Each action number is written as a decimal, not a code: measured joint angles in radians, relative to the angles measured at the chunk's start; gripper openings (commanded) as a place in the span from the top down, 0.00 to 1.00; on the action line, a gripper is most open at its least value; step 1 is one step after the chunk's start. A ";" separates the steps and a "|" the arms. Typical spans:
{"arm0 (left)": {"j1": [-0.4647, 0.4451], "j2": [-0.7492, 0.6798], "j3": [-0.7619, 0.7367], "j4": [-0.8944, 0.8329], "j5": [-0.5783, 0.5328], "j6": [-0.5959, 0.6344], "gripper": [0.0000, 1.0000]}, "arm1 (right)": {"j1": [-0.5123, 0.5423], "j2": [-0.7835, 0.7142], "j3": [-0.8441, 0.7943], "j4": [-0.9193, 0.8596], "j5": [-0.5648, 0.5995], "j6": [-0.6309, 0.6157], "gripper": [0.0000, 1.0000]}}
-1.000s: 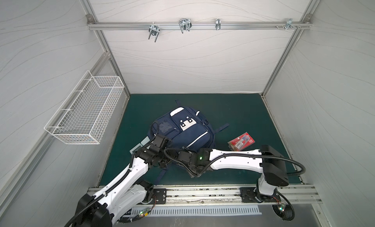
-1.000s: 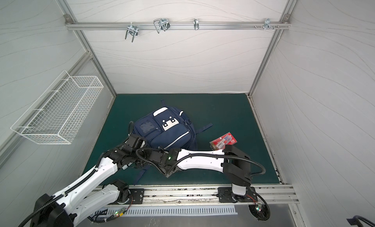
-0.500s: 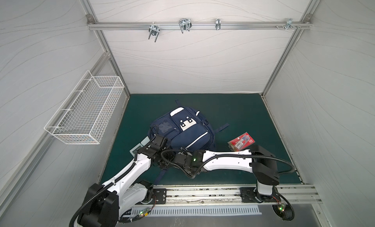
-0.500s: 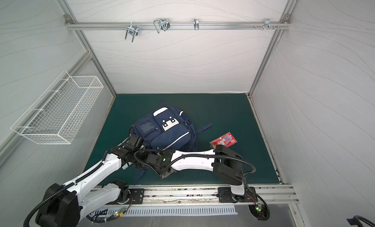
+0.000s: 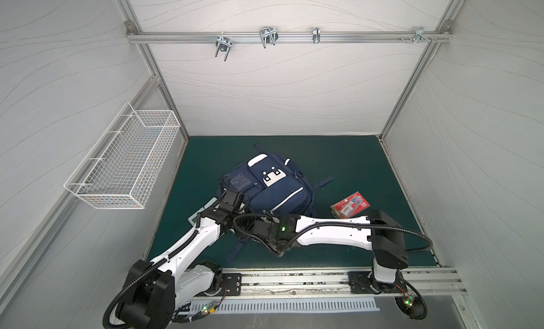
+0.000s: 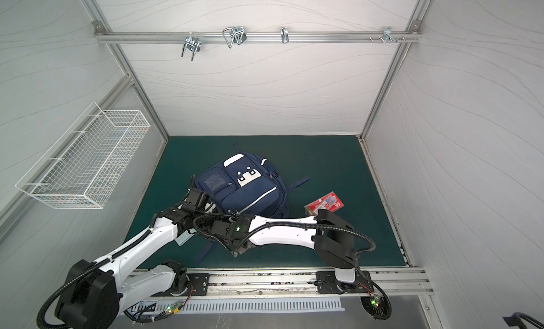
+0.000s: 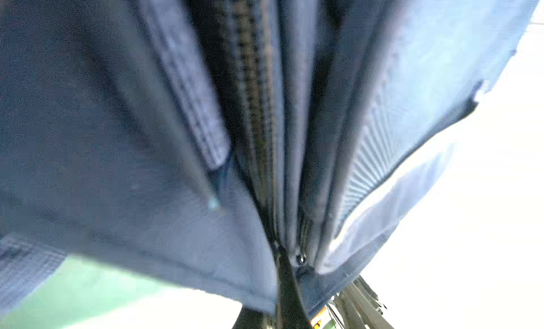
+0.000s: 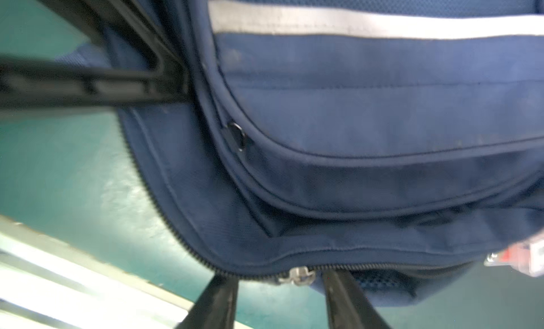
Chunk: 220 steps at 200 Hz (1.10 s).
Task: Pack the student bag
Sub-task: 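Grasp the zipper pulls near the backpack bottom with both grippers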
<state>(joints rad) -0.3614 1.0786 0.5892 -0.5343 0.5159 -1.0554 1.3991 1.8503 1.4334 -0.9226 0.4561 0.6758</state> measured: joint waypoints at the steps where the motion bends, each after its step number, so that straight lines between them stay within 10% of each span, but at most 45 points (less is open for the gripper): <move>1: 0.000 0.000 0.001 0.000 0.000 0.000 1.00 | -0.001 0.000 0.001 -0.001 0.000 0.000 0.61; 76: 0.000 0.041 0.020 0.002 0.001 0.014 1.00 | -0.041 -0.002 0.027 -0.056 0.006 0.013 0.96; 220: 0.046 0.177 0.157 -0.063 -0.019 0.124 1.00 | -0.289 -0.293 -0.184 -0.020 -0.180 -0.022 1.00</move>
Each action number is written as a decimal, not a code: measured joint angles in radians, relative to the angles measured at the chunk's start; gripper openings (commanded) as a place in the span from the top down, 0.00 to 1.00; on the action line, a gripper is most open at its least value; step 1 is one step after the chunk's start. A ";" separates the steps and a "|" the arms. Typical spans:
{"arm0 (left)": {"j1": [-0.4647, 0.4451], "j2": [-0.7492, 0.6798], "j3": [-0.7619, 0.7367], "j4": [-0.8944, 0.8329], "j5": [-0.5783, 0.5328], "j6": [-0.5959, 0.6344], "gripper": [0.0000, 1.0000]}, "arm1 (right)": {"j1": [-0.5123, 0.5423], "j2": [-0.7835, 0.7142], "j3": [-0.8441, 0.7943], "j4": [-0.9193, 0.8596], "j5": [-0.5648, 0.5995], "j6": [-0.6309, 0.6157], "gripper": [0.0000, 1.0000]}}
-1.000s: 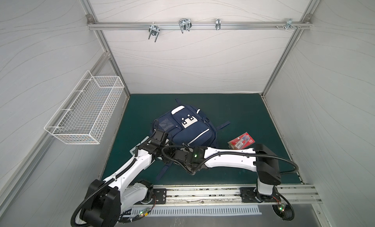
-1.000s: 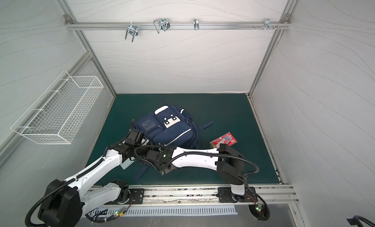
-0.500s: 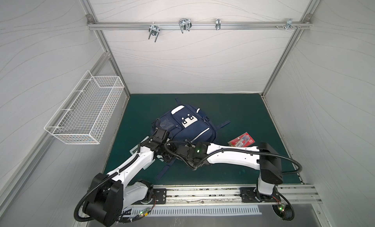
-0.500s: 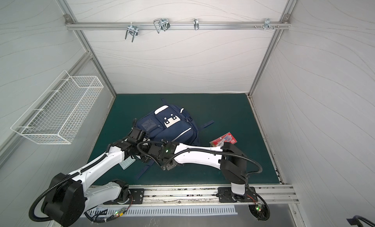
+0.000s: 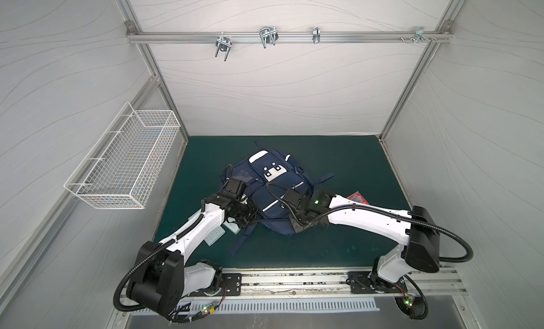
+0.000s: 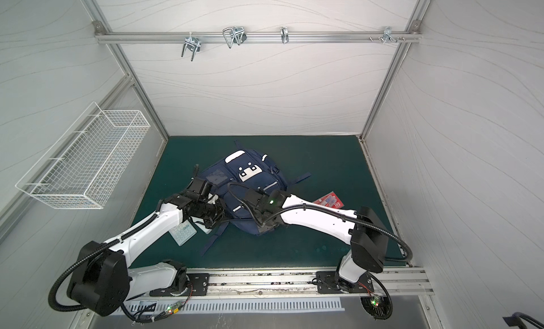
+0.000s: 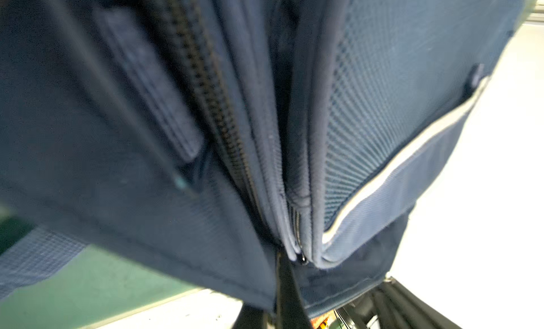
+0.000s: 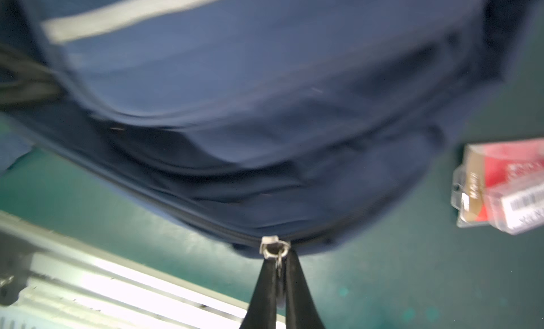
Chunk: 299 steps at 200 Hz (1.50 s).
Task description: Pack the student bag
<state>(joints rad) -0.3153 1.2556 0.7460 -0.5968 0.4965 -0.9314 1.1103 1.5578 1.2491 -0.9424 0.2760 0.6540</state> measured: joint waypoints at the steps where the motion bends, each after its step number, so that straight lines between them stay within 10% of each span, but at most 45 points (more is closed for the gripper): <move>1: 0.000 0.002 0.001 0.000 0.000 0.001 1.00 | -0.003 -0.002 -0.002 0.000 0.000 0.000 1.00; 102: 0.129 0.334 0.252 -0.048 -0.076 0.117 1.00 | -0.092 -0.115 -0.166 0.213 -0.285 -0.061 1.00; 127: 0.145 0.356 0.294 -0.059 -0.118 0.122 0.61 | -0.080 -0.074 -0.134 0.238 -0.360 -0.056 1.00; 155: 0.169 0.277 0.286 -0.111 -0.142 0.114 0.42 | -0.079 0.000 -0.076 0.241 -0.423 -0.043 1.00; 212: 0.013 -0.005 0.204 -0.198 -0.079 -0.044 0.41 | -0.076 0.070 -0.010 0.299 -0.487 -0.011 1.00; 299: -0.081 0.043 0.150 -0.164 -0.018 -0.255 0.53 | -0.066 0.071 0.008 0.323 -0.497 0.004 1.00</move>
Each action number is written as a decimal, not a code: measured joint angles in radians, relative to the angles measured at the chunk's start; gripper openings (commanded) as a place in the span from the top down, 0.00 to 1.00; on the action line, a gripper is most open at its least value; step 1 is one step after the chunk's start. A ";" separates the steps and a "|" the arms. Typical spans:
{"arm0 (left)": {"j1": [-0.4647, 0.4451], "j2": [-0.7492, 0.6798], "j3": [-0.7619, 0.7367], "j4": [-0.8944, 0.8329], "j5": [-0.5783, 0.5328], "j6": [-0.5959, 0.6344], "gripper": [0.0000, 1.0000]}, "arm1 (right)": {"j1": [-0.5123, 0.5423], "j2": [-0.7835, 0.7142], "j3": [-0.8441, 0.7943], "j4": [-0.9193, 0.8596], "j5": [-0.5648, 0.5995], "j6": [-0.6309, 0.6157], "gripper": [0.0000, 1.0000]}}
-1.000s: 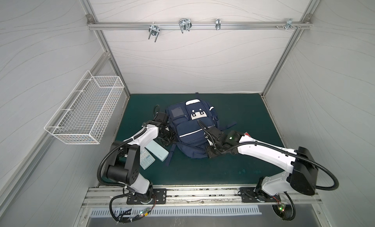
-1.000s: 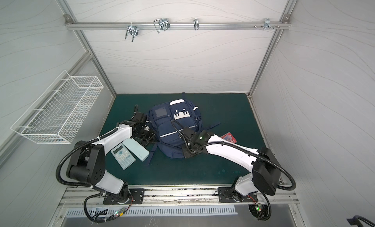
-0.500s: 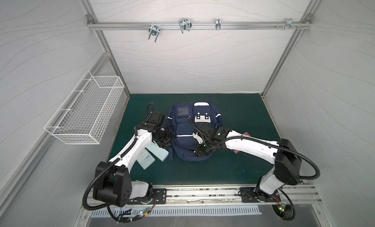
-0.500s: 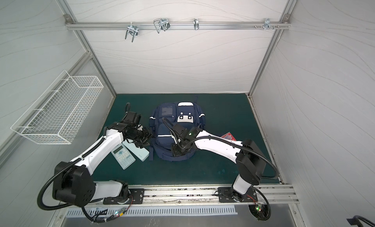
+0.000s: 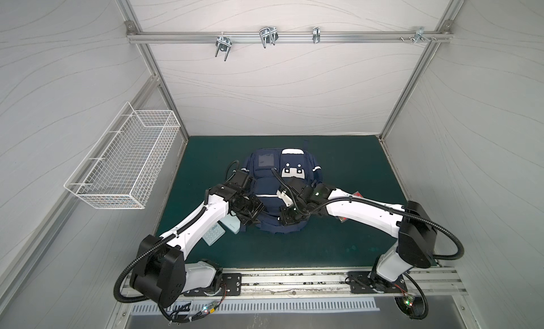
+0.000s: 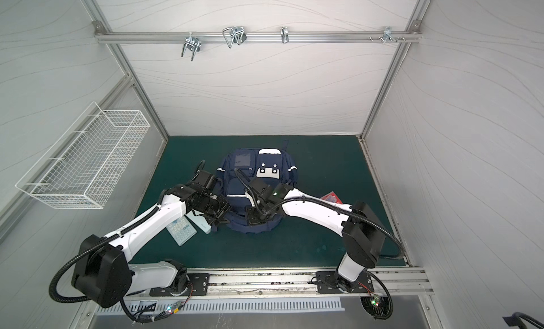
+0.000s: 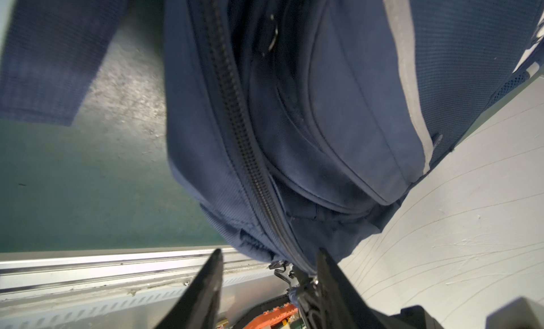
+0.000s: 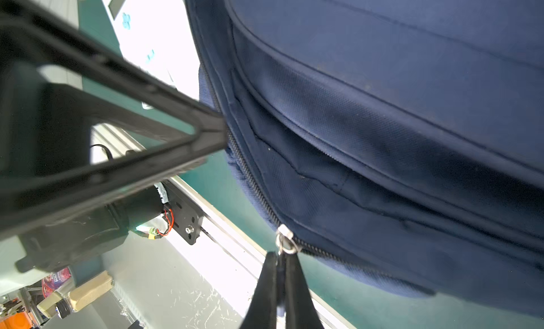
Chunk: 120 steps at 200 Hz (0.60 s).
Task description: Pack the student bag
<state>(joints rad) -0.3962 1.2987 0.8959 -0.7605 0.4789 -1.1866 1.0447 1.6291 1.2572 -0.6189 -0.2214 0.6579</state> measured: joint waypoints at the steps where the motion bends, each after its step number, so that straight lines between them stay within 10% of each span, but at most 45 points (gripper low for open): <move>1: -0.001 0.002 0.000 0.001 0.000 -0.001 0.53 | 0.001 0.000 0.001 0.000 0.000 0.000 1.00; 57: -0.024 0.082 0.011 0.022 0.000 -0.028 1.00 | 0.029 0.001 0.016 -0.006 0.027 0.000 1.00; 120: -0.024 0.074 0.075 -0.054 -0.058 0.028 1.00 | 0.038 -0.024 0.025 -0.100 0.121 -0.026 1.00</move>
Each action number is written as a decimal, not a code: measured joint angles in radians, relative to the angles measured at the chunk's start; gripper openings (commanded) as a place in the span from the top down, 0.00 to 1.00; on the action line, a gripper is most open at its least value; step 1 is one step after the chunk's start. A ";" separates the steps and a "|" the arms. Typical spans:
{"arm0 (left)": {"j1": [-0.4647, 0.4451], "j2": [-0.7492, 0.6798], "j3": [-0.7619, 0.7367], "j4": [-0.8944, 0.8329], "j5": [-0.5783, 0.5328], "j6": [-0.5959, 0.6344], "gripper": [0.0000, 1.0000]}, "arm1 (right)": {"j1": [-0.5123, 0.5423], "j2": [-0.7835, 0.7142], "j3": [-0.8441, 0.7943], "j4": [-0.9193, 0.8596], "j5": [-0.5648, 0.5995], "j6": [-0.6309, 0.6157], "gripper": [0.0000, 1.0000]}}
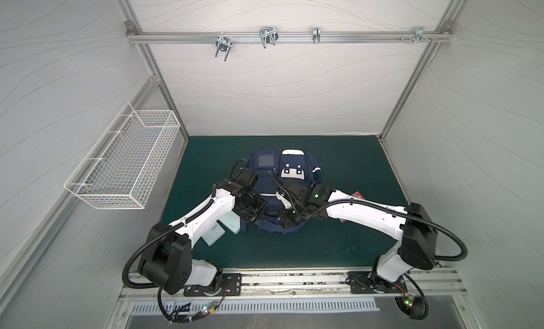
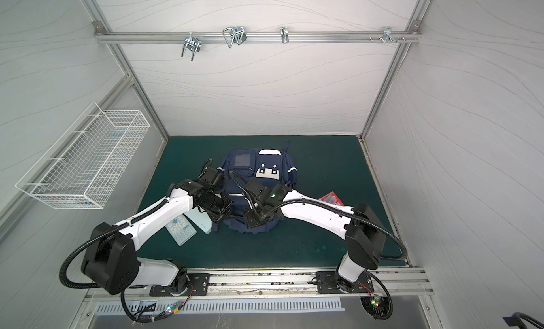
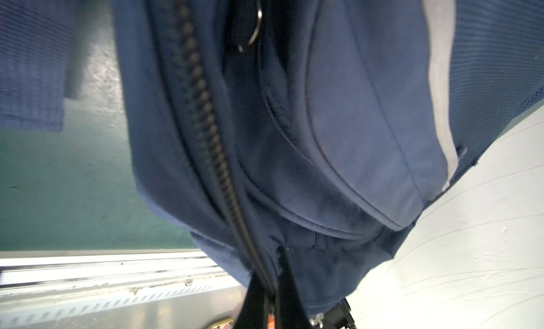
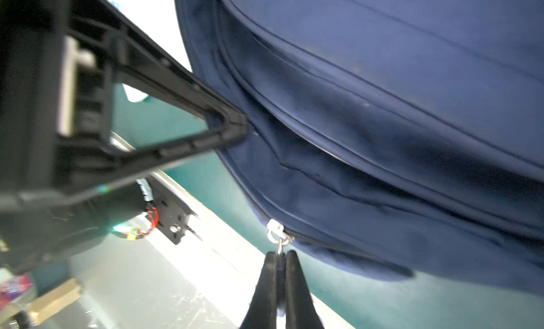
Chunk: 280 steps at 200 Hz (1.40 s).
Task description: Pack the student bag
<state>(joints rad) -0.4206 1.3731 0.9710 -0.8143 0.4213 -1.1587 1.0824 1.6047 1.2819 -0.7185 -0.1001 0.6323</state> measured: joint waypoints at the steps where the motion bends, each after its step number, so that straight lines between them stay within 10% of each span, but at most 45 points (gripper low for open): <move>1: 0.000 -0.001 0.000 0.000 0.000 0.001 1.00 | 0.000 -0.002 0.000 -0.003 0.003 -0.002 1.00; 100: 0.045 -0.064 0.037 -0.052 -0.028 0.086 1.00 | -0.178 -0.216 -0.158 -0.083 0.102 -0.079 1.00; 187: 0.068 -0.108 0.037 -0.079 -0.075 0.130 1.00 | -0.469 -0.154 -0.274 0.097 0.080 -0.207 1.00; 280: 0.072 -0.108 -0.024 -0.048 -0.077 0.135 1.00 | -0.526 -0.042 -0.317 0.242 0.018 -0.286 1.00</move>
<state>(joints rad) -0.3481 1.2655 0.9470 -0.8627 0.3447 -1.0237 0.5564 1.5627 0.9653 -0.4763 -0.0826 0.3462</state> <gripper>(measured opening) 0.048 0.075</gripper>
